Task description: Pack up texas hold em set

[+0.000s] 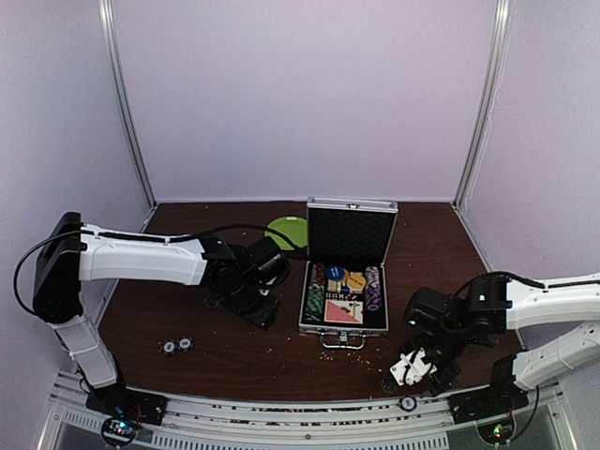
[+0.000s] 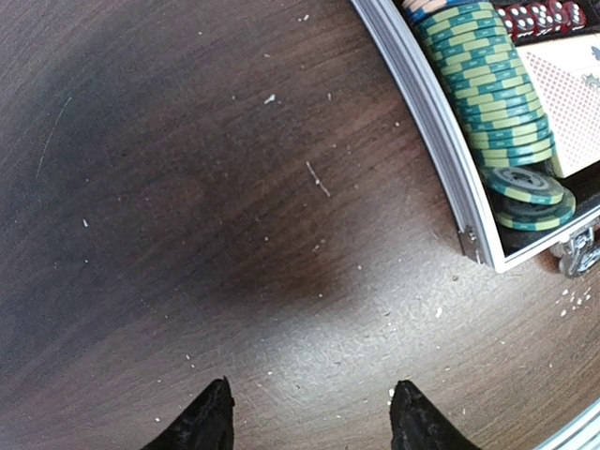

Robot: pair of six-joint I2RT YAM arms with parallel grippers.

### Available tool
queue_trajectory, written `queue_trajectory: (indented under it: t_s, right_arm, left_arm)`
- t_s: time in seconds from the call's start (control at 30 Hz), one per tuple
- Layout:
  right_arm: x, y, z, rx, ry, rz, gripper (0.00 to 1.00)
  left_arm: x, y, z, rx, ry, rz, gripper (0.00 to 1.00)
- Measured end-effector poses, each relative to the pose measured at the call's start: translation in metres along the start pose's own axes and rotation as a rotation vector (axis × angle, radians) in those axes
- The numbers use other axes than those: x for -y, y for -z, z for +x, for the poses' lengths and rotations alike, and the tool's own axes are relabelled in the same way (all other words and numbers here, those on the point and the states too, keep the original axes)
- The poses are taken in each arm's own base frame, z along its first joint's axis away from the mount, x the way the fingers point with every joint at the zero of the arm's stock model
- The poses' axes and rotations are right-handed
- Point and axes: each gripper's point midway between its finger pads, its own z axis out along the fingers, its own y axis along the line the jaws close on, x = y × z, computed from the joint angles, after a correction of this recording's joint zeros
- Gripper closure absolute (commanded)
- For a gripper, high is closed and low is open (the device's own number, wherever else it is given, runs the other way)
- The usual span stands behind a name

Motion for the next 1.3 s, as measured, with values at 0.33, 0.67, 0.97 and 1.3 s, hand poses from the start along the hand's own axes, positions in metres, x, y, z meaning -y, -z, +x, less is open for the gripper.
queue_trajectory:
  t_s: [0.33,0.67,0.97,1.3]
  right_arm:
    - [-0.019,-0.030,-0.015,-0.056,0.149,-0.042,0.26]
    - [-0.032,-0.050,-0.013,-0.127,0.212,-0.096,0.44]
    - [-0.032,-0.051,-0.013,-0.152,0.219,-0.098,0.51]
    - [-0.031,-0.051,-0.012,-0.175,0.185,-0.092,0.49]
  left_arm:
    - [-0.005,-0.006,0.010,-0.022,0.009,-0.015,0.41]
    - [-0.008,-0.012,0.018,-0.035,0.013,-0.027,0.41]
    - [-0.010,-0.012,0.017,-0.027,0.015,-0.034,0.41]
    - [-0.010,-0.012,0.017,-0.025,0.015,-0.038,0.41]
